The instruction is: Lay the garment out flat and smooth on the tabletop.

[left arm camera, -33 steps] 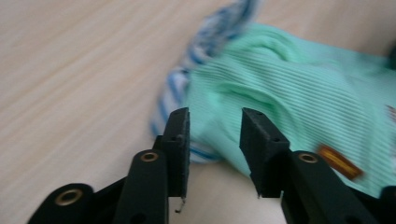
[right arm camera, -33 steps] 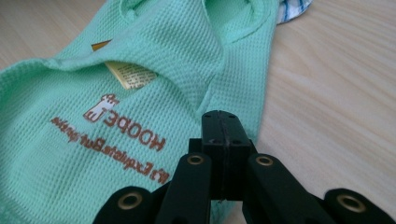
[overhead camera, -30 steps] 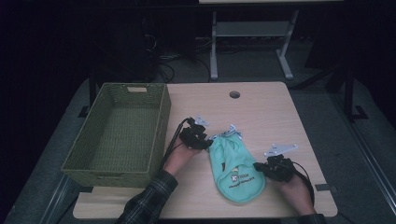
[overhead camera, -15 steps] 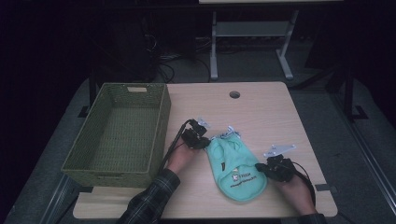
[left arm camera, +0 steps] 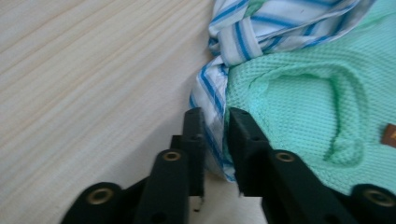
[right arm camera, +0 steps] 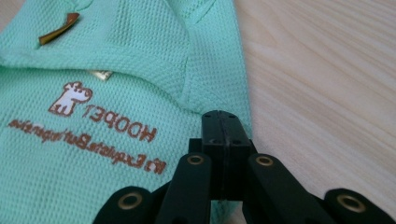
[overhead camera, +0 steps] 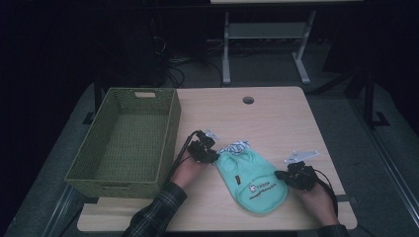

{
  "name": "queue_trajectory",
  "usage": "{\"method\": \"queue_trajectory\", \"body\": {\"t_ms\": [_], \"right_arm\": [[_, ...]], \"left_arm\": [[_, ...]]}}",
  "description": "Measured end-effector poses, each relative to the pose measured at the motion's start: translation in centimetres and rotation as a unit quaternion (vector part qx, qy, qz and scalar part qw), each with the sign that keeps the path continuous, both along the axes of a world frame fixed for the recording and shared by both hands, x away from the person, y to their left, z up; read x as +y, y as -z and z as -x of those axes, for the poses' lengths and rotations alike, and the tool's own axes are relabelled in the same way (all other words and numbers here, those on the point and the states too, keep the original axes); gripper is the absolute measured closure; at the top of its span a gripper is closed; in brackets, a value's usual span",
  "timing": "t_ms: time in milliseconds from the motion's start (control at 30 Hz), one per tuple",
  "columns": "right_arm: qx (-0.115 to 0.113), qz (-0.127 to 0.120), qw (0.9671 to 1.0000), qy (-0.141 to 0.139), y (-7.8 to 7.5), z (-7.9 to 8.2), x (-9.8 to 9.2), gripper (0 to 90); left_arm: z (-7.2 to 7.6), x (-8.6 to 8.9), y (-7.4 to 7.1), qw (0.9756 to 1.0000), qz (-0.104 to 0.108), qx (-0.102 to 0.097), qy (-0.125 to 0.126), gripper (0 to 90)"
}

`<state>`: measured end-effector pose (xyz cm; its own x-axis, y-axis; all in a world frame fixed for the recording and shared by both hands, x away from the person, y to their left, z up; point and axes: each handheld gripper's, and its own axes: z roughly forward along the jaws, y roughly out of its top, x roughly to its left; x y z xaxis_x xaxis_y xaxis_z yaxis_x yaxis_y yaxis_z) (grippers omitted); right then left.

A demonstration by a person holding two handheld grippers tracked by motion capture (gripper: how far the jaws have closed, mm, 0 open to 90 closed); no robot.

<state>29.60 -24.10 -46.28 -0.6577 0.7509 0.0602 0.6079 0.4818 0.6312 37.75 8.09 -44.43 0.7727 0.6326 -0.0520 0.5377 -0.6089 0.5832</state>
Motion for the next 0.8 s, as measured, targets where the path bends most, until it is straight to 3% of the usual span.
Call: {"method": "queue_trajectory", "body": {"t_ms": [67, 233, 467, 800], "right_arm": [[-0.004, -0.005, 1.0, -0.004, -0.1, 0.0, 0.0, 89.7], [-0.019, -0.023, 0.9995, -0.011, -1.0, -0.3, 0.6, 89.7], [-0.017, -0.059, 0.9974, -0.038, -1.4, -0.9, 2.8, 89.7], [-0.02, -0.057, 0.996, -0.066, -1.0, -1.7, 6.4, 89.7]], "left_arm": [[0.6, 0.1, -0.7, 0.9999, 0.015, -0.007, 0.003, 68.0], [0.9, 0.1, -1.2, 0.9994, 0.024, -0.026, 0.002, 64.4], [0.2, 0.3, -0.3, 0.9994, 0.026, -0.021, -0.001, 58.5], [-0.2, 0.5, 0.6, 0.9996, 0.027, -0.008, 0.001, 52.5]]}}
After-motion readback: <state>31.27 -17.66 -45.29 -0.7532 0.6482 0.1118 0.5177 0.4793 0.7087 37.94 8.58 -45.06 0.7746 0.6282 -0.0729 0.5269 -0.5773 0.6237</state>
